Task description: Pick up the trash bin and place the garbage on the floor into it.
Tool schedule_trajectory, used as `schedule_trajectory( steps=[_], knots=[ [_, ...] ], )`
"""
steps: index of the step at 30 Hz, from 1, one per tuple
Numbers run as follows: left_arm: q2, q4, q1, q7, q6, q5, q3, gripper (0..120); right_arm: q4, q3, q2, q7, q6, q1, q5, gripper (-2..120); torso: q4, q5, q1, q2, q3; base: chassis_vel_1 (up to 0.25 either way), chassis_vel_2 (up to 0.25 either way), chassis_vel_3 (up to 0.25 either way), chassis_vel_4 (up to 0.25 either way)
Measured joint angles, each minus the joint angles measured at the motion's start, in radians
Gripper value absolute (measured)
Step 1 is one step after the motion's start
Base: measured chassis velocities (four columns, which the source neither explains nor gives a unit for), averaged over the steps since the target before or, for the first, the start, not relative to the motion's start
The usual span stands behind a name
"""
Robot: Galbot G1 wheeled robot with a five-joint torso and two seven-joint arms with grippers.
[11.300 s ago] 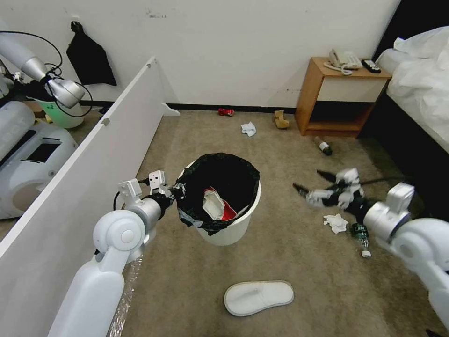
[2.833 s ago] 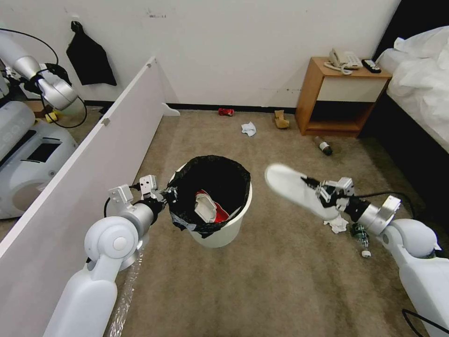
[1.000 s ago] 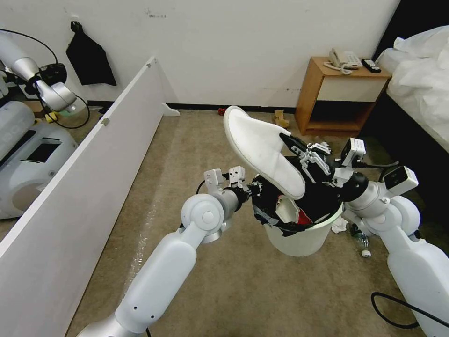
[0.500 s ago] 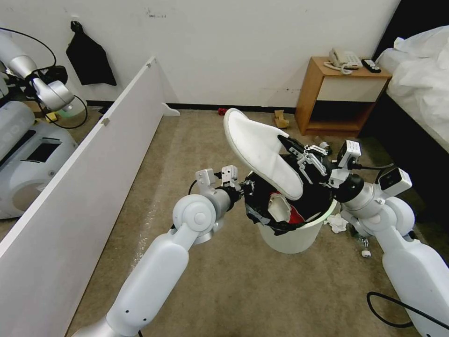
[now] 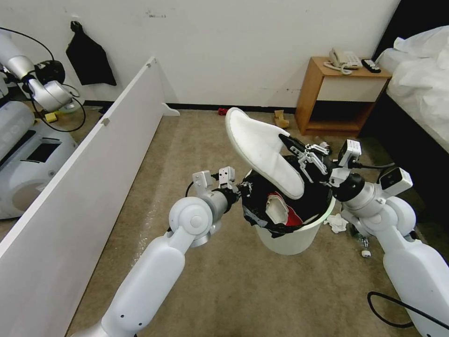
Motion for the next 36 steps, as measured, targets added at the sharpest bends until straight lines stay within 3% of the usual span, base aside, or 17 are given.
schedule_trajectory(
  steps=[14,16,20,21,24,27,36],
  knots=[
    [0.01,-0.009,0.014,0.005,-0.003,0.014,-0.01,4,-0.007,-0.002,-0.001,0.015,0.0,-0.002,-0.025,52,0.0,0.0001,0.0,0.0,0.0,0.0,0.0,0.0,0.0],
    [0.016,-0.013,0.016,0.005,-0.006,0.017,-0.014,4,-0.01,0.002,-0.021,0.04,-0.036,-0.012,-0.07,64,0.0,0.0002,0.0,0.0,0.0,0.0,0.0,0.0,0.0],
    [0.02,-0.016,0.018,0.007,-0.008,0.02,-0.016,4,-0.02,0.011,-0.054,0.046,-0.063,-0.029,-0.134,73,0.0,0.0002,0.0,0.0,0.0,0.0,0.0,0.0,0.0],
    [0.021,-0.017,0.02,0.007,-0.009,0.023,-0.018,4,-0.025,0.017,-0.079,0.047,-0.087,-0.043,-0.174,82,-0.0001,0.0002,0.0,0.0,0.0,0.0,0.0,0.0,0.0],
    [0.02,-0.018,0.022,0.012,-0.011,0.03,-0.019,4,-0.033,0.018,-0.094,0.048,-0.078,-0.051,-0.183,92,-0.0003,0.0002,0.0,0.0,0.0,0.0,0.0,0.0,0.0],
    [0.018,-0.018,0.024,0.014,-0.012,0.037,-0.019,4,-0.038,0.018,-0.089,0.056,-0.06,-0.045,-0.177,99,-0.0001,0.0002,0.0,0.0,0.0,0.0,0.0,0.0,0.0],
    [0.023,-0.023,0.033,0.013,-0.014,0.044,-0.043,4,-0.023,0.031,-0.076,0.081,-0.041,-0.035,-0.142,100,-0.0001,0.0,0.0,0.0,0.0,0.0,0.0,0.0,0.0]
  ],
)
